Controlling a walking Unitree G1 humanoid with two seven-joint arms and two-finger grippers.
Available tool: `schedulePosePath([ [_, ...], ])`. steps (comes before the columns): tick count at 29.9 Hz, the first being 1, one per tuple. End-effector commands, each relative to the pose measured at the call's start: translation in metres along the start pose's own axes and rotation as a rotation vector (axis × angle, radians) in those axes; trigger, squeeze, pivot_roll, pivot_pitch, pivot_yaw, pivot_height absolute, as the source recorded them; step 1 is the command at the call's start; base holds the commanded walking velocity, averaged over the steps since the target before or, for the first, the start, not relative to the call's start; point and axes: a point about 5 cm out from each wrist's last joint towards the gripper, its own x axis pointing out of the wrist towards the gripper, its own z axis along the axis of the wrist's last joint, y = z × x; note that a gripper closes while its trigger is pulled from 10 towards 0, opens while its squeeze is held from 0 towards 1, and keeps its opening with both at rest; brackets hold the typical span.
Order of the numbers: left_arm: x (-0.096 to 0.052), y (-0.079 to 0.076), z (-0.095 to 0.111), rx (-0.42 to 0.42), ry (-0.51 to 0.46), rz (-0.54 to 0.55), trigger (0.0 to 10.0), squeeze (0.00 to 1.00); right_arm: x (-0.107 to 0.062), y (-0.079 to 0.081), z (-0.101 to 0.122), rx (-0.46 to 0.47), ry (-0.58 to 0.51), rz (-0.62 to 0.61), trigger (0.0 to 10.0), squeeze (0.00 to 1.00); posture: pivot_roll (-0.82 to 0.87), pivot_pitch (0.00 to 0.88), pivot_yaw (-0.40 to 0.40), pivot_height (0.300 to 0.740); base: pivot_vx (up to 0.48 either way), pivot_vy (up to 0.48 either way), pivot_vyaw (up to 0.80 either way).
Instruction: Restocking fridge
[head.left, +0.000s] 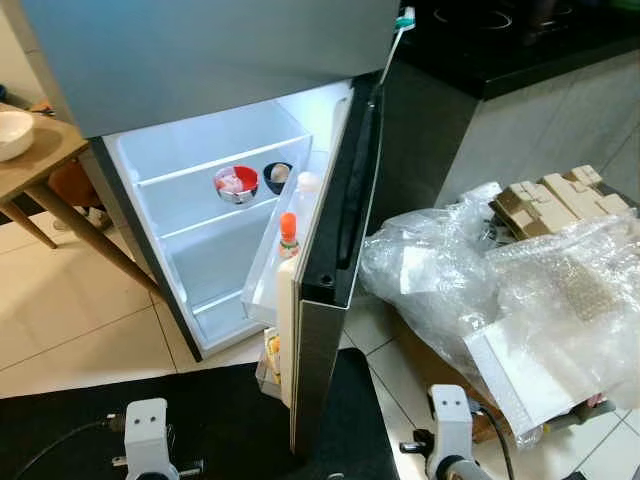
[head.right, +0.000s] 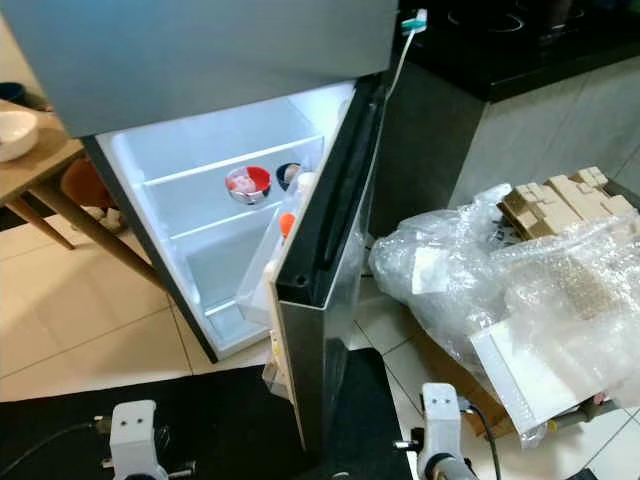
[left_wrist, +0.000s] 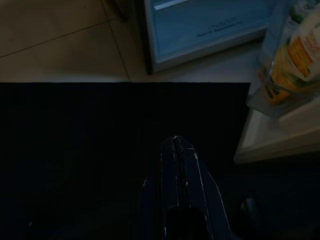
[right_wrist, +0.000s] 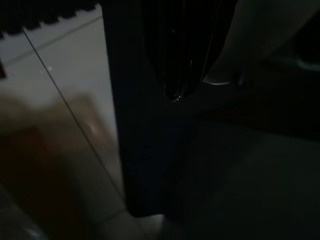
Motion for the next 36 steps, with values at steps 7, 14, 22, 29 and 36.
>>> schedulePosePath([
  [7, -0.011, -0.002, -0.005, 0.129, -0.042, -0.155, 10.0, 0.00, 0.010, 0.018, 0.028, -0.086, -0.063, 0.143, 10.0, 0.00, -0.12, 0.135, -0.021, 0.740, 0.000, 0.000, 0.00],
  [14, -0.024, 0.000, 0.013, 0.277, -0.194, -0.358, 10.0, 0.00, 0.013, 0.021, 0.044, -0.089, -0.109, 0.200, 0.0, 0.00, -0.10, 0.138, -0.038, 0.740, 0.000, 0.000, 0.00],
  [22, -0.036, -0.010, 0.043, 0.376, -0.376, -0.526, 10.0, 0.00, 0.014, 0.020, 0.053, -0.099, -0.130, 0.206, 0.0, 0.00, -0.09, 0.141, -0.047, 0.740, 0.000, 0.000, 0.00],
  [29, -0.048, -0.037, 0.075, 0.389, -0.536, -0.620, 10.0, 0.00, 0.016, 0.021, 0.062, -0.081, -0.155, 0.215, 0.0, 0.00, -0.08, 0.140, -0.049, 0.740, 0.000, 0.000, 0.00],
  [36, -0.049, -0.043, 0.096, 0.366, -0.626, -0.579, 10.0, 0.00, 0.021, 0.045, 0.080, -0.077, -0.213, 0.280, 0.0, 0.00, -0.08, 0.136, -0.048, 0.740, 0.000, 0.000, 0.00],
])
